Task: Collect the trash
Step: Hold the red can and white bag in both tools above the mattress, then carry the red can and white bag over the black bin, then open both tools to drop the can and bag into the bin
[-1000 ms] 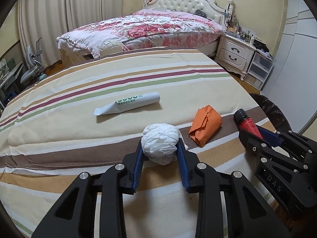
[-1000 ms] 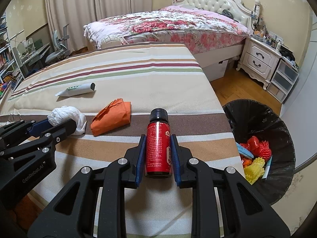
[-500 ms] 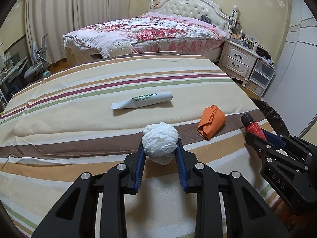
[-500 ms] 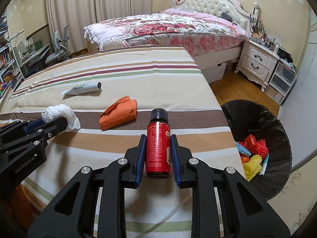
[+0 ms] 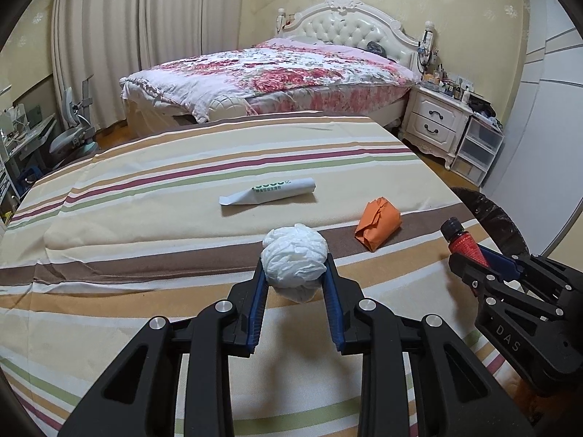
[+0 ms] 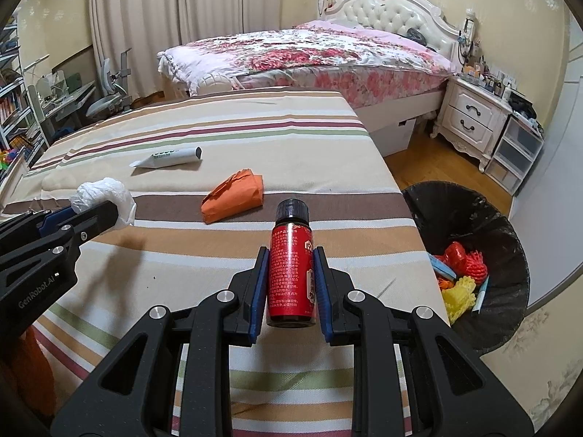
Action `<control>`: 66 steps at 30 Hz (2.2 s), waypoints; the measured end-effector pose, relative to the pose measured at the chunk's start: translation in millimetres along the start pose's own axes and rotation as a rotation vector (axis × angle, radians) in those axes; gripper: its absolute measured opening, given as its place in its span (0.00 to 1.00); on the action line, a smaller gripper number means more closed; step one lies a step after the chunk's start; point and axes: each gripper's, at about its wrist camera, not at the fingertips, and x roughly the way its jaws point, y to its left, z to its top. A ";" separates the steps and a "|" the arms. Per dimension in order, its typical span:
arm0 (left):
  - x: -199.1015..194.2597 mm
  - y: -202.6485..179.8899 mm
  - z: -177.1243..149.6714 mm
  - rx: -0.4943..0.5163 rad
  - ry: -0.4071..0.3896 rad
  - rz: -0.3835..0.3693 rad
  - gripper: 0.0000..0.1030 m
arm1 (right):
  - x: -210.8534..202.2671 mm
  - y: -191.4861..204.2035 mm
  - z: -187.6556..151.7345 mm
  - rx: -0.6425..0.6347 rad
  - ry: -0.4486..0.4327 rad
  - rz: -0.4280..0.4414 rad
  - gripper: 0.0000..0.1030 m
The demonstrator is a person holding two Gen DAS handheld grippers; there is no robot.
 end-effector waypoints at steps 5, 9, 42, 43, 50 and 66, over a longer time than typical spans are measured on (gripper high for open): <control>-4.0 -5.1 -0.6 0.013 -0.011 -0.007 0.29 | -4.5 -2.3 -0.5 0.005 -0.007 -0.002 0.23; -5.9 -10.4 0.5 0.023 -0.020 -0.013 0.29 | -9.5 -7.6 -1.1 0.015 -0.017 -0.007 0.23; 14.6 -121.3 53.3 0.171 -0.096 -0.171 0.29 | -33.0 -125.9 13.9 0.182 -0.111 -0.215 0.23; 18.0 -128.8 56.7 0.177 -0.097 -0.178 0.29 | -31.9 -131.9 14.6 0.189 -0.111 -0.224 0.23; 37.1 -170.8 68.0 0.225 -0.095 -0.215 0.29 | -21.7 -161.3 14.1 0.237 -0.105 -0.258 0.23; 84.5 -217.8 76.0 0.281 -0.035 -0.212 0.29 | 6.8 -209.1 3.2 0.327 -0.073 -0.325 0.23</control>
